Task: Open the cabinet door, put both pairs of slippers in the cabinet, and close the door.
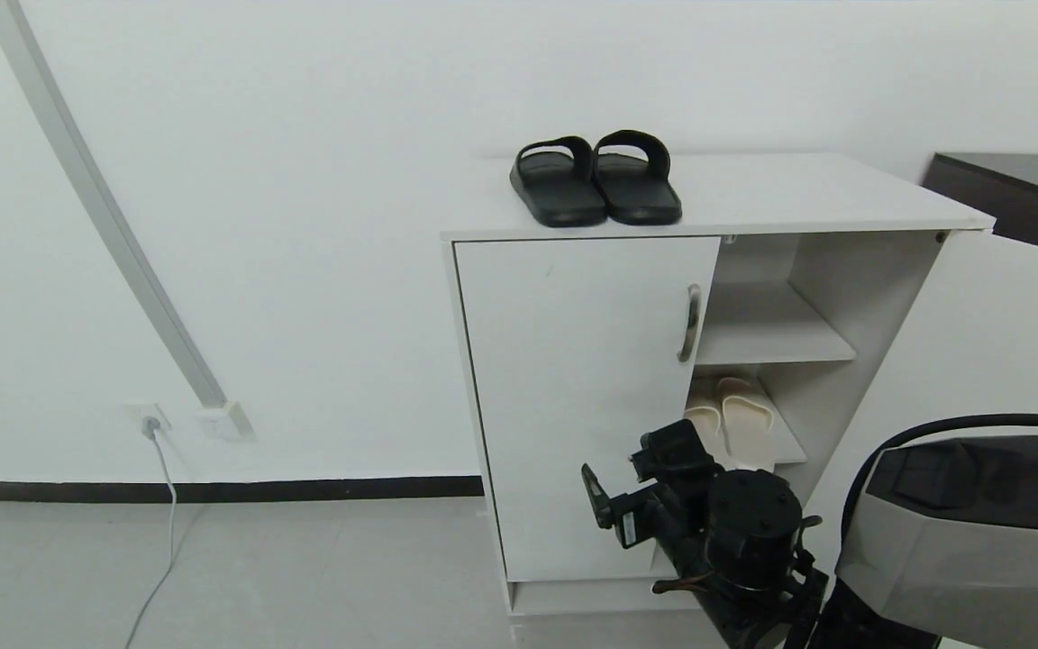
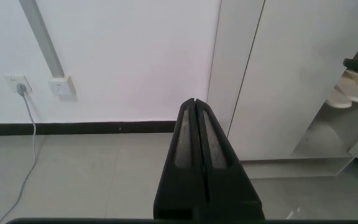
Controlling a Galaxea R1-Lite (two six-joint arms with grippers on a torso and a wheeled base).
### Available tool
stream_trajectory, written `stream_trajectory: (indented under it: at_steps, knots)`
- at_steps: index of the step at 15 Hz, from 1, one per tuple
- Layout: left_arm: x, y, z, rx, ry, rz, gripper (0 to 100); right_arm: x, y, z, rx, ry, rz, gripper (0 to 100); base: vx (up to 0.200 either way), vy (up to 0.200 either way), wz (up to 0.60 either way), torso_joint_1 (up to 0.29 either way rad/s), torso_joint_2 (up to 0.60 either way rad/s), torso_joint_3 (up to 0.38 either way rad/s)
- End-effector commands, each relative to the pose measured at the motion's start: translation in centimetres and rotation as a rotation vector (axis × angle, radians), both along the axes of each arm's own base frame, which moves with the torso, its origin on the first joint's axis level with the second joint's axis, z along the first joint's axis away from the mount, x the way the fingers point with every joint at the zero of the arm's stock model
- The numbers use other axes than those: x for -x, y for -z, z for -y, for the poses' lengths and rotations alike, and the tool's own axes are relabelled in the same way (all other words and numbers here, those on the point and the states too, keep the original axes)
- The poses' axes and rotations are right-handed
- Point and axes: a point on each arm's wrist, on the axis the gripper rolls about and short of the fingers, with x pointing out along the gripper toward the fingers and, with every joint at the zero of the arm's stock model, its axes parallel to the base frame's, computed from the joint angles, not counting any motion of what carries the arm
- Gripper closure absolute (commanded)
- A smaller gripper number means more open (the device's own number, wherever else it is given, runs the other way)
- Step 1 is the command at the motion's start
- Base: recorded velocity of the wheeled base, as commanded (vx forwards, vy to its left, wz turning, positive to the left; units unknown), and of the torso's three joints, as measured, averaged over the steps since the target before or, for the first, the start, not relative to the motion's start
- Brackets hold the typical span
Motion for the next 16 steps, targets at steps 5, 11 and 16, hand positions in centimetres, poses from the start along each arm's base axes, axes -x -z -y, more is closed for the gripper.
stream_trajectory:
  at_steps: [5, 11, 16]
  knots:
    - [-0.01, -0.01, 0.0, -0.001, 0.0, -0.001, 100, -0.04, 0.05, 0.02, 0.006, 0.001, 0.002, 0, 0.0, 0.0, 0.0, 0.159, -0.48, -0.317]
    - [-0.01, -0.01, 0.01, -0.001, -0.001, -0.001, 100, -0.25, -0.1, -0.2, 0.004, 0.001, 0.004, 0, 0.0, 0.0, 0.0, 0.191, -0.51, -0.313]
    - [-0.01, -0.01, 0.0, -0.001, 0.0, -0.001, 100, -0.23, -0.04, -0.18, 0.009, 0.001, 0.001, 0, 0.0, 0.0, 0.0, 0.234, -0.54, -0.317]
